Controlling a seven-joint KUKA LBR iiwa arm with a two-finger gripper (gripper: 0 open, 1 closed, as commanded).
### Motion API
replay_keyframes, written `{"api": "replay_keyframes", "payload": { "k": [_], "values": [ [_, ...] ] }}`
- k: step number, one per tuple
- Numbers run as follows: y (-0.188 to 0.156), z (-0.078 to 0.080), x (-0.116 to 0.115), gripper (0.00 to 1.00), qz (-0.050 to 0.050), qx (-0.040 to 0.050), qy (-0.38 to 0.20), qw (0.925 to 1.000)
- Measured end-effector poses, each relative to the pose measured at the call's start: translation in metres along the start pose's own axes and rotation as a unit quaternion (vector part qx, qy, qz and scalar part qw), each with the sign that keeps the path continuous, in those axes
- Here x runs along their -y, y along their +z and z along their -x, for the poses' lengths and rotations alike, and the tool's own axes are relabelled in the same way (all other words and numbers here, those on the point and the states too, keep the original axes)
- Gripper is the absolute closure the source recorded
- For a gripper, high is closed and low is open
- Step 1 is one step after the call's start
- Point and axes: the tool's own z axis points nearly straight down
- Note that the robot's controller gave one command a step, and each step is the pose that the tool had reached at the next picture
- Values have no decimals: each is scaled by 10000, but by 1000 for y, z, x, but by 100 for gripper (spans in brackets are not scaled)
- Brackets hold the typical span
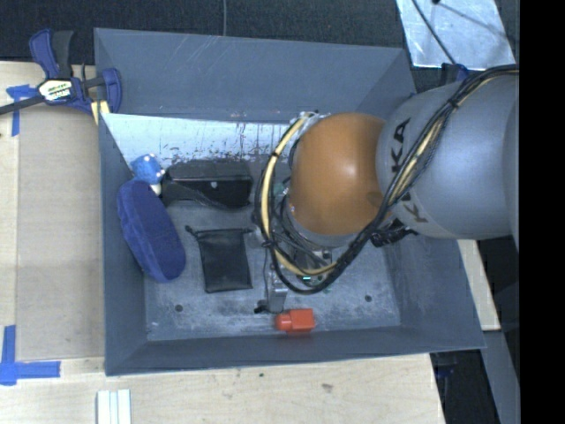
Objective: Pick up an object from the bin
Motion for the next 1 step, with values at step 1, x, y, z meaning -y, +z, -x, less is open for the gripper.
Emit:
{"api": "replay_keyframes", "payload": {
  "k": [1],
  "values": [
    [88, 41, -66, 0, 18, 31, 2626, 9649]
  ]
}}
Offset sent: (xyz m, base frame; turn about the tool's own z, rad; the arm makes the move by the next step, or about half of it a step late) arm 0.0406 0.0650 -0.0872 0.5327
